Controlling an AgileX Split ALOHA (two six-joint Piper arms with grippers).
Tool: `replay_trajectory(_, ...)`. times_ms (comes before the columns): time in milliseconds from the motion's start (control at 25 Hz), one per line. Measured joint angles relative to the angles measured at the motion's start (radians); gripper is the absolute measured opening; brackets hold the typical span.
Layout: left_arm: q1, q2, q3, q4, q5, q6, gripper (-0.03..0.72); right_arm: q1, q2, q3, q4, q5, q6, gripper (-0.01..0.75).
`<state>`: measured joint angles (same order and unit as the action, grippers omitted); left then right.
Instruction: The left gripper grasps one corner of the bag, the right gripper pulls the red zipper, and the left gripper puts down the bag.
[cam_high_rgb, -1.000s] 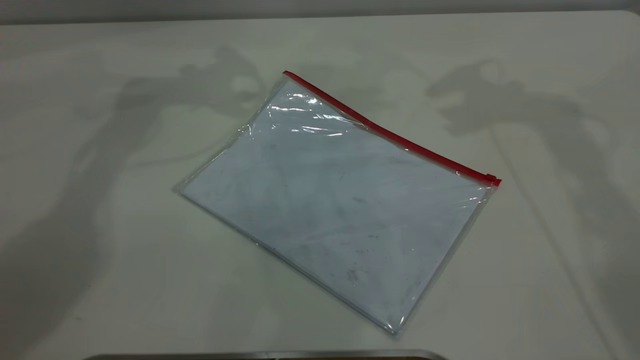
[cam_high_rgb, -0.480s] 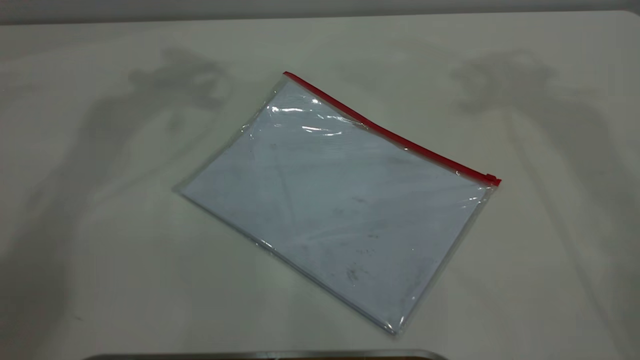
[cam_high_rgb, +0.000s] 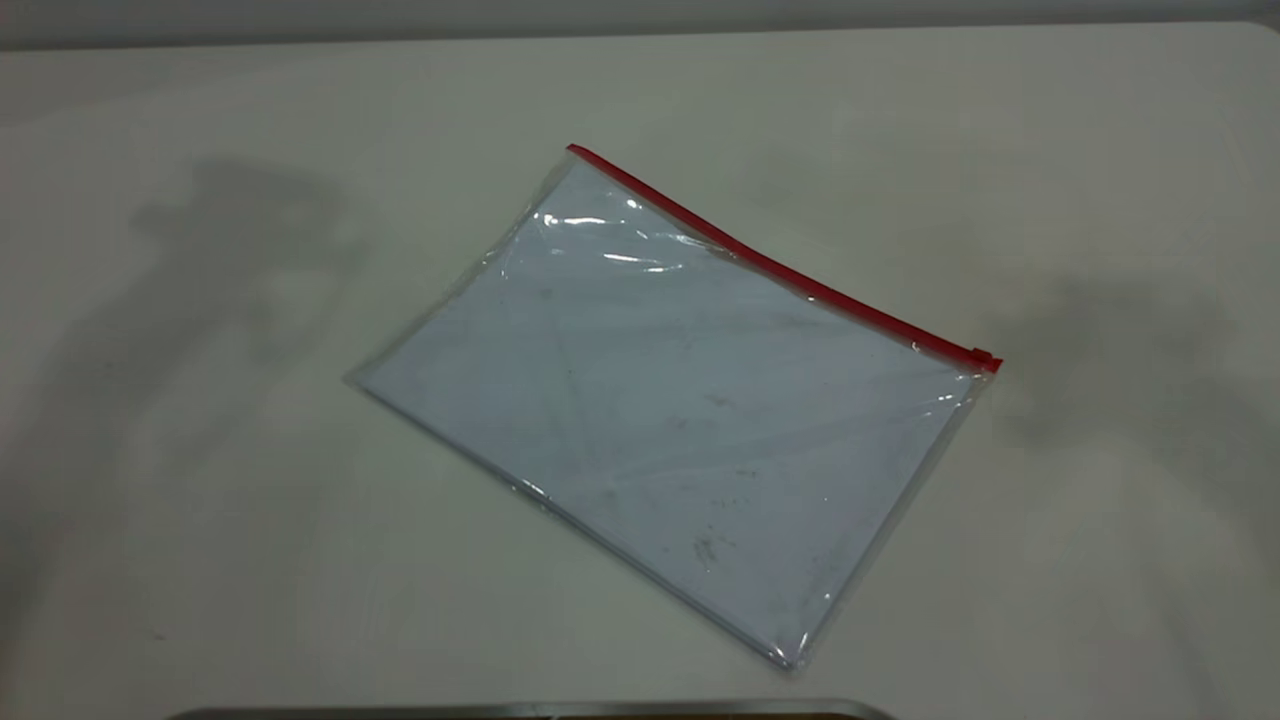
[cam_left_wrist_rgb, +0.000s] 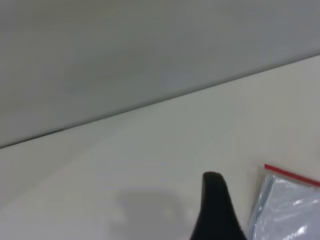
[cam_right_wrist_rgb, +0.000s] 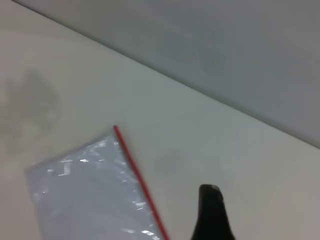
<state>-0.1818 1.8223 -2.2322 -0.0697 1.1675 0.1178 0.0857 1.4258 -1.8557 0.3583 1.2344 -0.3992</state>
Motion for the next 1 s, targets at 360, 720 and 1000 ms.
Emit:
replay_trajectory(360, 0.000, -0.336, 0.366, 0.011, 0.000, -0.020, 0.569, 0.000, -0.312, 0.354, 0.083, 0.000, 0.002, 0.574)
replay_trajectory(720, 0.000, -0.738, 0.747, 0.011, 0.000, -0.057, 0.569, 0.000, -0.615, 0.696, 0.109, 0.000, -0.003, 0.574)
replay_trajectory(1000, 0.000, -1.030, 1.003, 0.011, 0.000, -0.057, 0.569, 0.000, -0.852, 0.875, 0.111, 0.000, -0.005, 0.573)
